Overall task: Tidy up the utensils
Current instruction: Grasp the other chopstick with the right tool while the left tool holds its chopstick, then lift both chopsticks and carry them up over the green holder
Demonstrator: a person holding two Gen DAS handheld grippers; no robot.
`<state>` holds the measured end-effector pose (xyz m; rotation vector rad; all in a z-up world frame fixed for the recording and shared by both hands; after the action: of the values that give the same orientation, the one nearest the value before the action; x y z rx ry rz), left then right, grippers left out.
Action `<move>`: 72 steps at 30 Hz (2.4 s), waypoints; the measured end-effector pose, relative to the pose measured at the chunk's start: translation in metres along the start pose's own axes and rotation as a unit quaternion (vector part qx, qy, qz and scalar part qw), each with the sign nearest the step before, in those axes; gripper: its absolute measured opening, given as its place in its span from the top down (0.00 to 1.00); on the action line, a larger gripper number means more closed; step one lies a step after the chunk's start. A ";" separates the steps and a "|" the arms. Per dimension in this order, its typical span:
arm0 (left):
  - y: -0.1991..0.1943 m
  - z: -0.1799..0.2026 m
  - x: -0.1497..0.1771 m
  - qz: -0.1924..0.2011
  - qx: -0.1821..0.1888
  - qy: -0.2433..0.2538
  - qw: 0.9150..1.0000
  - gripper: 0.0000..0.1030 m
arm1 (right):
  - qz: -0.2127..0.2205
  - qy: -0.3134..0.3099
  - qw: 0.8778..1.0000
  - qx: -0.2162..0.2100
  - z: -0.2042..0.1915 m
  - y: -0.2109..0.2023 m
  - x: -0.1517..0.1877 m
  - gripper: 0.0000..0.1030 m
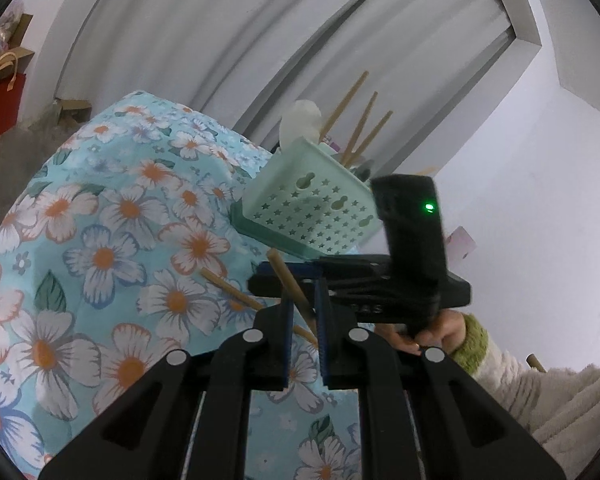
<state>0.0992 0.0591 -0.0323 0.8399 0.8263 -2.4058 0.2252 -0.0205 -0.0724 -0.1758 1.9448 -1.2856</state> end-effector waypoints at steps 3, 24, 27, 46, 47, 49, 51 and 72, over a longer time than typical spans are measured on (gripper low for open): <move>-0.002 -0.004 0.001 0.000 0.002 -0.004 1.000 0.90 | -0.023 -0.019 1.000 0.007 -0.003 0.017 -0.005 0.74; -0.011 -0.008 -0.006 0.015 -0.002 -0.010 1.000 0.91 | 0.037 -0.018 0.995 0.096 0.005 -0.006 -0.005 0.96; -0.014 -0.004 -0.013 0.021 -0.004 -0.004 1.000 0.91 | 0.079 0.005 0.990 0.115 0.010 -0.032 0.000 0.96; 0.003 0.090 -0.074 0.007 -0.136 0.168 0.976 0.94 | 0.291 0.108 0.935 0.174 -0.002 -0.160 0.042 0.96; 0.005 0.095 -0.074 0.006 -0.142 0.177 0.974 0.94 | 0.298 0.113 0.933 0.170 -0.001 -0.164 0.043 0.96; 0.007 0.107 -0.076 0.008 -0.154 0.198 0.968 0.94 | 0.306 0.124 0.930 0.162 0.002 -0.168 0.045 0.96; 0.008 0.118 -0.077 0.012 -0.166 0.217 0.962 0.95 | 0.309 0.133 0.929 0.155 0.000 -0.168 0.045 0.96; -0.003 0.151 -0.075 0.051 -0.233 0.284 0.929 0.95 | 0.347 0.128 0.917 0.149 -0.018 -0.196 0.049 0.96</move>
<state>0.0906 -0.0229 0.1147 1.3495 1.4537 -1.7588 0.1227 -0.1259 0.0674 0.8061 1.7356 -1.1190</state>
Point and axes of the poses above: each gripper's, at about its wrist camera, not at the fingertips, and y roughly the way its jaws point, z to its right, x to its underside, the point moved 2 cm from there along y, roughly the way its jaws point, and after that the axes turned 1 degree about -z, right-handed, at the moved point
